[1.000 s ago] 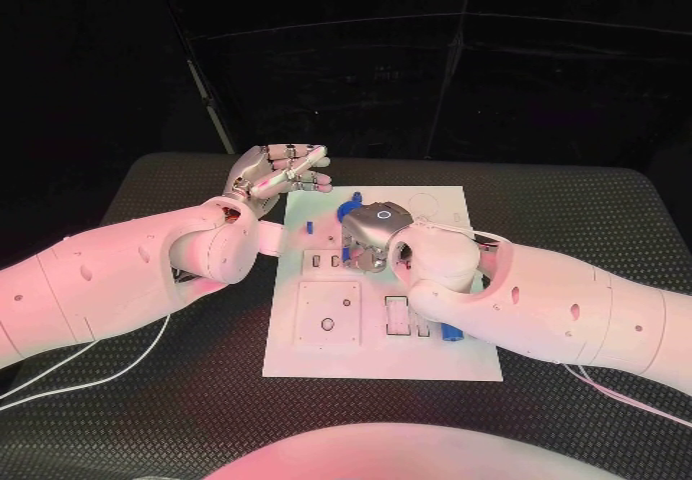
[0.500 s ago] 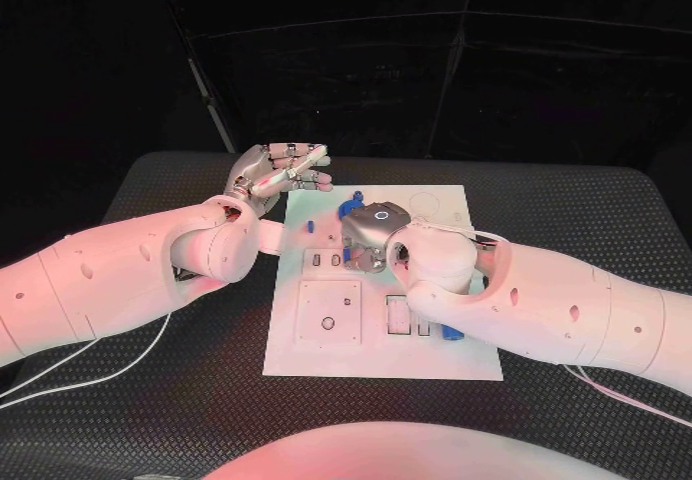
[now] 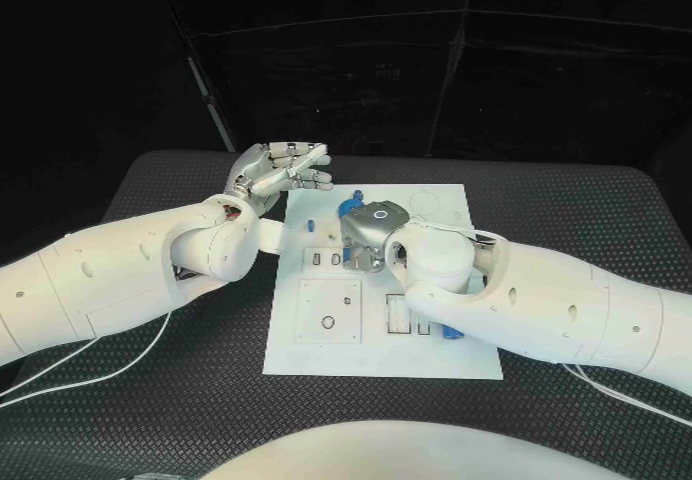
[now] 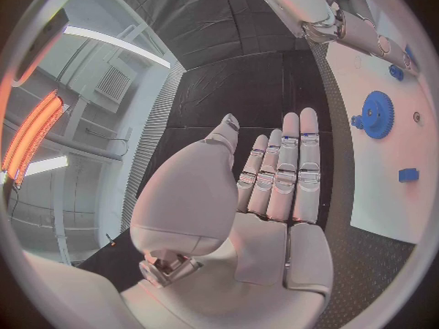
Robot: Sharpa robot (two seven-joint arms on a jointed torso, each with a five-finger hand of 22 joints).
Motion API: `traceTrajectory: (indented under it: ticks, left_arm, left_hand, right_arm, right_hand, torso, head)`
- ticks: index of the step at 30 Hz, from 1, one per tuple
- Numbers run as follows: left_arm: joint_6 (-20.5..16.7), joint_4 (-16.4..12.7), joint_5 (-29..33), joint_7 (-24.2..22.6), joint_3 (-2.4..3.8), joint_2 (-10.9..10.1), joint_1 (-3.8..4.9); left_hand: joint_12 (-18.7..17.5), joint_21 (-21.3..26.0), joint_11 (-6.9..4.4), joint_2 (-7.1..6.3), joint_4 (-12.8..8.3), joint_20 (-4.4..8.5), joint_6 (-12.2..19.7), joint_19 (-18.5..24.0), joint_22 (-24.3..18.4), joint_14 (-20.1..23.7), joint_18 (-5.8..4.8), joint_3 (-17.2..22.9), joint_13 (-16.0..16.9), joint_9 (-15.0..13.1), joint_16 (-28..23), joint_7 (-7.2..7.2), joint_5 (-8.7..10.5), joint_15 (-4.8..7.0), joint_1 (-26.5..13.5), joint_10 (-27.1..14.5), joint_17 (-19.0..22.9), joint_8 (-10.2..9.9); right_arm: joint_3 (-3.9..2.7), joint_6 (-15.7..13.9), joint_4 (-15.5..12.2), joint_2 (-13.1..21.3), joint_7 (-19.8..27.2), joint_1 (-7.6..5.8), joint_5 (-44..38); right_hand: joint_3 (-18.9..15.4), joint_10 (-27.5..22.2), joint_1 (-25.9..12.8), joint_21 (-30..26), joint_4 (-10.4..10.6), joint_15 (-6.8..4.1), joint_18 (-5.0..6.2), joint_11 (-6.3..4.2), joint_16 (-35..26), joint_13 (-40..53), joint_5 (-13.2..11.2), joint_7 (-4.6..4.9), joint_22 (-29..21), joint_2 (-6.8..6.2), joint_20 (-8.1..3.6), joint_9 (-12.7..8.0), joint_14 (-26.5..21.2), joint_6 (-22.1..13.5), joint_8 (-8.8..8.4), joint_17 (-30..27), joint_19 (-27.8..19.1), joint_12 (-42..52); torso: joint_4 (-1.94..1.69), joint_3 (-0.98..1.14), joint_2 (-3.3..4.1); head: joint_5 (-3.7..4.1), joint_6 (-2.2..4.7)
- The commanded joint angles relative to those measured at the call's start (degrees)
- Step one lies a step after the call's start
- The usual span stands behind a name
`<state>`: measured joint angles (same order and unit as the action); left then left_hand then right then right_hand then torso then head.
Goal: Assemble the parts on the task board
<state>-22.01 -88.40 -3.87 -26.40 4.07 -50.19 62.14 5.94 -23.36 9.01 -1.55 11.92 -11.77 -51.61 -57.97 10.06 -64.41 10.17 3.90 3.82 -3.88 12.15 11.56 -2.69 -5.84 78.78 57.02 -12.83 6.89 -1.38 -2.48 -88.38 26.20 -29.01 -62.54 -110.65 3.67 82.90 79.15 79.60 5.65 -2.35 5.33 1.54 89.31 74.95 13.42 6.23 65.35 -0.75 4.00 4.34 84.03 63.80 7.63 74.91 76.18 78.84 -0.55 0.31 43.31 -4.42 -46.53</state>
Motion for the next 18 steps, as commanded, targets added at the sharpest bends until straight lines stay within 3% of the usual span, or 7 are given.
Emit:
traceTrajectory:
  ticks: [1,18]
  left_arm:
    - [0.67,-0.03,-0.22,-0.22,0.06,0.07,0.1]
    - [0.67,0.16,-0.22,-0.05,0.06,0.12,0.1]
  left_hand:
    - [-0.46,0.34,0.22,0.25,-0.33,-0.1,-0.13,-0.01,-0.1,0.21,0.18,-0.29,-0.11,0.1,-0.34,0.01,-0.07,-0.22,0.37,0.2,-0.15,-0.38]
    - [-0.77,0.44,0.32,0.32,-0.43,-0.15,0.3,0.0,-0.19,0.22,0.18,-0.48,-0.11,0.15,-0.58,-0.17,-0.07,-0.27,0.41,0.05,-0.28,-0.79]
  right_arm:
    - [0.02,0.71,0.08,-0.11,-0.47,-0.07,-0.58]
    - [0.03,0.7,0.54,-0.37,-0.49,-0.07,-0.68]
  right_hand:
    - [0.21,-0.29,-0.35,-0.38,0.21,0.11,-0.46,0.1,-0.17,4.43,-0.16,0.1,-0.08,-0.02,0.06,-0.15,5.48,-0.67,-0.17,12.89,-0.12,-0.36]
    - [0.53,-0.93,-1.17,-0.93,0.65,0.65,-0.29,0.75,-0.44,3.75,0.11,0.86,-1.05,-1.06,0.51,-0.37,5.34,-2.38,-1.09,12.24,-0.7,-1.17]
  torso:
    - [-0.03,0.0,0.0]
    - [-0.01,0.0,0.01]
  head:
    - [-0.03,-0.04]
    - [-0.09,-0.16]
